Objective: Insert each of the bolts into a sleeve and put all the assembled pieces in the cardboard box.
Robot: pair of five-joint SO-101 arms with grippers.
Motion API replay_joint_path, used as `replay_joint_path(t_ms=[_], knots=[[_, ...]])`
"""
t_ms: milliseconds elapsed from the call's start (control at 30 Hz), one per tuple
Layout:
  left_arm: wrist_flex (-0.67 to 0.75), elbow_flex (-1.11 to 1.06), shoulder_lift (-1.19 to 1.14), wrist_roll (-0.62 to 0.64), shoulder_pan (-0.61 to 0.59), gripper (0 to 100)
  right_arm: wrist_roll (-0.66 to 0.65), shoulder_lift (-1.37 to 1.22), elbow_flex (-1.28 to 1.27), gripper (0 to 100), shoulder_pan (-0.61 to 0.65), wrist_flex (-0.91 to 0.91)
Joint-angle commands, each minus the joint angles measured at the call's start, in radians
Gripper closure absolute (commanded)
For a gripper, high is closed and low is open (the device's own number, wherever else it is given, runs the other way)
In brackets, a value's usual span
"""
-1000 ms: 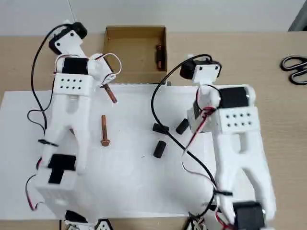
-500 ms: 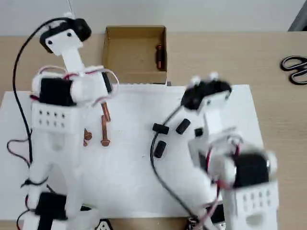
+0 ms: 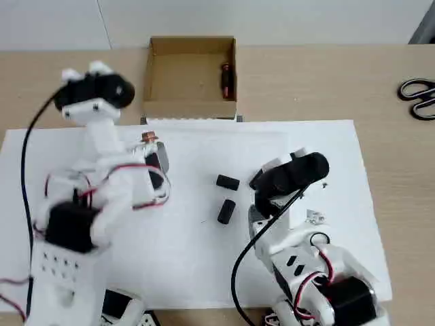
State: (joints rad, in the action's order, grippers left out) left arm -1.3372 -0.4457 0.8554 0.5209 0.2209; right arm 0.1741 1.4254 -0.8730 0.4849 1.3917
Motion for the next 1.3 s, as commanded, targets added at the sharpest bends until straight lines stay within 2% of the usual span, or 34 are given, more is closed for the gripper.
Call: replay_joint_path(t_ms=[0,167,367,600,667,933,1267], knots=[[0.167,-0.191,0.186,-0.005,0.008,99,0.006,0.053,-0.078,99.5,0.084,-0.125],[0.295,-0.378,0.376,-0.003,0.008,99,0.006,0.110,-0.207,99.5,0.217,-0.220],[0.315,-0.464,0.483,0.066,0.014,99,0.006,0.131,-0.285,99.5,0.295,-0.297],[0.315,-0.467,0.500,0.152,0.017,99,0.006,0.127,-0.338,99.5,0.383,-0.403],[0.311,-0.467,0.500,0.178,0.021,99,0.005,0.125,-0.342,99.5,0.395,-0.427],[0.311,-0.467,0.496,0.227,0.190,99,0.005,0.125,-0.379,99.5,0.398,-0.449],[0.315,-0.487,0.494,0.227,0.207,99,0.005,0.127,-0.373,99.5,0.400,-0.447]])
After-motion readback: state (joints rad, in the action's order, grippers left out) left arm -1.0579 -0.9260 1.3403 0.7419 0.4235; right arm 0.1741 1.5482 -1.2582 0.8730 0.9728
